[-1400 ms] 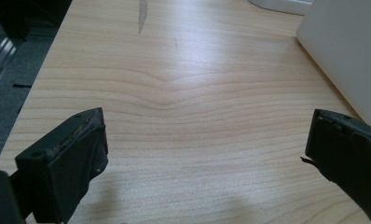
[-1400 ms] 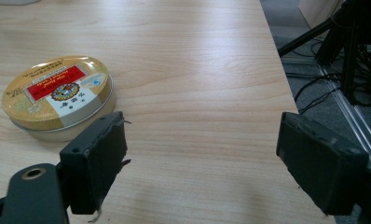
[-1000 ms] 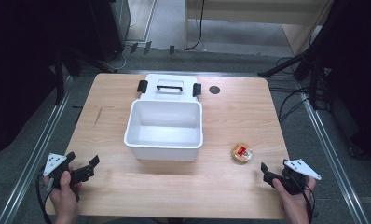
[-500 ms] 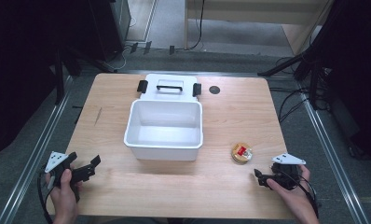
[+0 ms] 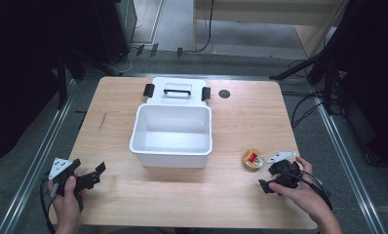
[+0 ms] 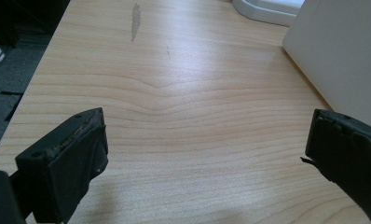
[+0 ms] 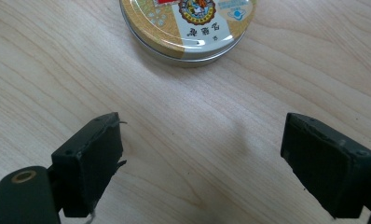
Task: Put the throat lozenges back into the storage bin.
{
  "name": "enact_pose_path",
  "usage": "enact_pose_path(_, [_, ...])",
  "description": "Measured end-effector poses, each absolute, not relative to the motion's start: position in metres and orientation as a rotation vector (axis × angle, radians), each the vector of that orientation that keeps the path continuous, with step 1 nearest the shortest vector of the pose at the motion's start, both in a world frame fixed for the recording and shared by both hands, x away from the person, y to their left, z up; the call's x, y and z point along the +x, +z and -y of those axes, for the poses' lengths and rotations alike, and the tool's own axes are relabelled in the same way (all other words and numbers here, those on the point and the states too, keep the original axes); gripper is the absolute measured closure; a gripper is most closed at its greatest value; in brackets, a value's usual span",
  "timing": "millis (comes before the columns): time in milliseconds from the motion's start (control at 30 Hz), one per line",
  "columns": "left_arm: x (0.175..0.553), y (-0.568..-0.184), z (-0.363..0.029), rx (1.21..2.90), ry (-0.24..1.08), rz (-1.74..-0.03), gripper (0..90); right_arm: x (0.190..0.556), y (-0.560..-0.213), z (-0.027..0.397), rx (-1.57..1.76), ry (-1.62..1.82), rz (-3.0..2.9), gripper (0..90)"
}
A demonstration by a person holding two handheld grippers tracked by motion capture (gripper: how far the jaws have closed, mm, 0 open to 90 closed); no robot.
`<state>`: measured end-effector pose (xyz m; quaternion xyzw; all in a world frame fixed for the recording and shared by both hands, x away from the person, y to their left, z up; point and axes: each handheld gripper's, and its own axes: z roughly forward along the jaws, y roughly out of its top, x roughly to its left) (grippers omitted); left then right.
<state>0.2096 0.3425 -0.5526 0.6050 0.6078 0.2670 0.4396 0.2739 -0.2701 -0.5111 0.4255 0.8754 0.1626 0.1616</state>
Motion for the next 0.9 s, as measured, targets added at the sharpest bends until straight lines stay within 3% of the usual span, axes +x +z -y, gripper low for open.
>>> enact_pose_path(300, [0.21, -0.553, -0.343, 1.502, 0.66, -1.508, 0.0, 0.287, -0.503, 0.256, 1.238, 0.303, -2.637, 11.5])
enact_pose_path(900, [0.211, -0.553, -0.343, 1.516, 0.644, -1.503, 0.0, 0.328, -0.494, 0.236, 1.342, 0.154, -2.711, 0.0])
